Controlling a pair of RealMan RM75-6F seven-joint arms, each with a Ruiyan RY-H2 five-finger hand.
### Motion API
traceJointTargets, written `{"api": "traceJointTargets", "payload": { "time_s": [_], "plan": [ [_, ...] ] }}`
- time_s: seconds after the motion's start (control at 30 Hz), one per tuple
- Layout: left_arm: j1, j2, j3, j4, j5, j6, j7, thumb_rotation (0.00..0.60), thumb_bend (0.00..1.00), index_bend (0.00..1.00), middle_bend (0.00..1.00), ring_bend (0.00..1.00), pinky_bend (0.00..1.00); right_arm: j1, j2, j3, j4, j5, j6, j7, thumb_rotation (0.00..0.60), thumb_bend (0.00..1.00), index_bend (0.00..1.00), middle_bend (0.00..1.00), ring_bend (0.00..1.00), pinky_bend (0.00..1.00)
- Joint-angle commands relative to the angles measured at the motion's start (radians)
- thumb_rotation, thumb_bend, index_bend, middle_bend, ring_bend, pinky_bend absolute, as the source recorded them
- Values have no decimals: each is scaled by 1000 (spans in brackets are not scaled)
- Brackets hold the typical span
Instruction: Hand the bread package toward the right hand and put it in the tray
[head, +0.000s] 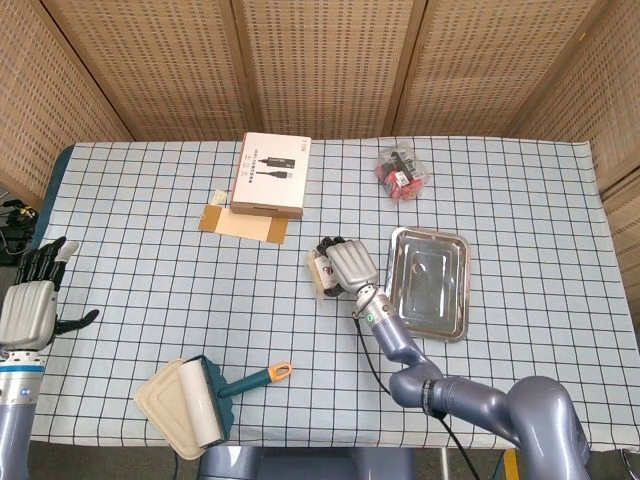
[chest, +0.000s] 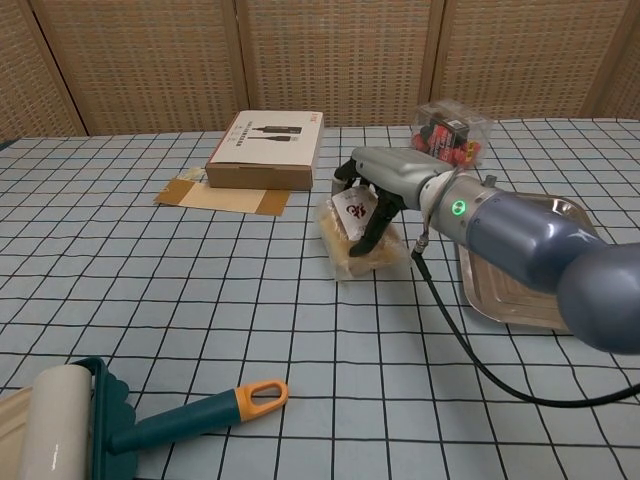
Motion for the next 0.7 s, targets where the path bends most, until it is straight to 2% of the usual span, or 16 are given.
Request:
{"api": "traceJointTargets", "payload": {
  "time_s": [0.03,0.23,0.43,0.6,0.7],
  "plan": [
    [2,1,0,-1,6,-5,-4,600,24,0,0,0,0,-16,18,-10,-35,-20,21,4,600,142,725,503,447,594],
    [9,1,-3,-3,20,1,-4,600,23,0,0,0,0,-50,106,-6,-156,-39,82,-44,600,142,728,506,448,598],
    [16,1,-6,-12,34,7,1,600,24,0,0,0,0,-119,264,6,-311,-5,145,-113,600,142,717,504,448,597],
    [20,0,-3,-21,50,12,11,600,24,0,0,0,0,-169,348,0,-362,32,166,-129,600,142,708,498,448,595],
    [21,-4,4,-27,67,16,32,600,24,0,0,0,0,-215,385,-20,-352,74,163,-110,600,142,702,491,448,595]
  ]
}}
